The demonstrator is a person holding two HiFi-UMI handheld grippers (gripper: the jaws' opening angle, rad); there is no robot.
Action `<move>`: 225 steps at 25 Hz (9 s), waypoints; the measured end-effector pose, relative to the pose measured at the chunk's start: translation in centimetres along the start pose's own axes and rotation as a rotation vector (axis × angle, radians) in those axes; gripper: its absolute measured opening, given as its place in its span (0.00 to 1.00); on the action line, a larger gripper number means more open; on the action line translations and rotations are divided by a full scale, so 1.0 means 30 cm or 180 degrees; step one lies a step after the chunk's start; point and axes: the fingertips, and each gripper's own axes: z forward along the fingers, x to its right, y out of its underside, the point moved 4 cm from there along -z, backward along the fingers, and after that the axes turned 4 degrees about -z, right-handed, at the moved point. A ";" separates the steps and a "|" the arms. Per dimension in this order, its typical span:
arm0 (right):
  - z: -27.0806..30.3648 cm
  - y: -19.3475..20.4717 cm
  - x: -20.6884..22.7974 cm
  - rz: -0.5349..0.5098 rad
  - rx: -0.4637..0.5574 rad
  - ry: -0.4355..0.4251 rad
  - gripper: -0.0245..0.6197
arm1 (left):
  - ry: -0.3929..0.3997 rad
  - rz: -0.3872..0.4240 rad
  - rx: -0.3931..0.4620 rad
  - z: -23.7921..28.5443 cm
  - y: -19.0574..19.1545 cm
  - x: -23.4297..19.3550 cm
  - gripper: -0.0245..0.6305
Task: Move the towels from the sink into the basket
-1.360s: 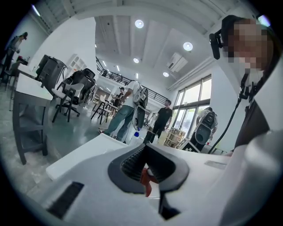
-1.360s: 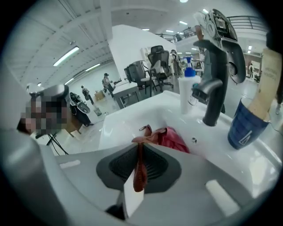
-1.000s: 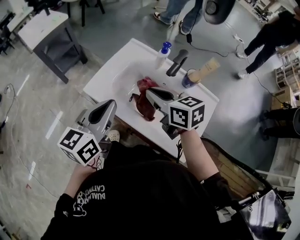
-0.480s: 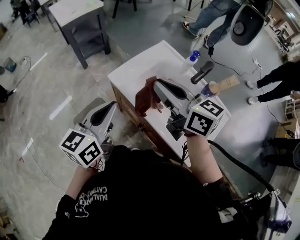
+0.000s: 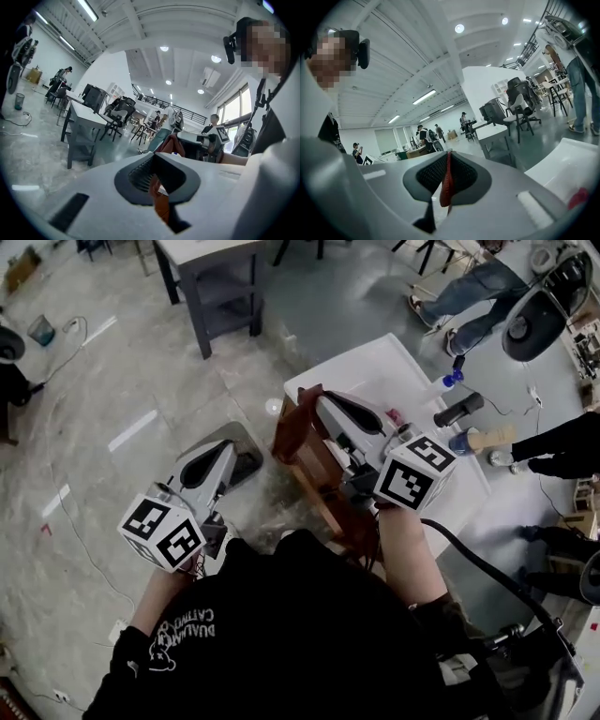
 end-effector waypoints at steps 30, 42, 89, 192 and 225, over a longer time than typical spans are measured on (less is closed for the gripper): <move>0.786 0.274 -0.385 0.0106 -0.0557 -0.0383 0.09 | -0.0344 -0.0250 0.0188 -0.476 -0.181 -0.616 0.05; 0.944 0.487 -0.195 0.0483 -0.0966 -0.0417 0.09 | -0.0655 -0.0650 0.0019 -0.360 -0.033 -0.820 0.04; 1.407 2.130 0.654 0.1206 -0.3364 -0.0340 0.09 | -0.1818 -0.1862 -0.0274 -0.059 1.065 -1.804 0.05; 0.229 -0.100 -0.440 -0.0803 0.0217 0.0143 0.04 | 0.0804 0.0968 0.0986 -0.247 -0.485 0.080 0.04; -0.896 0.159 0.292 -0.0256 -0.0311 0.1426 0.05 | 0.1653 0.0496 -0.0272 0.658 0.286 0.800 0.04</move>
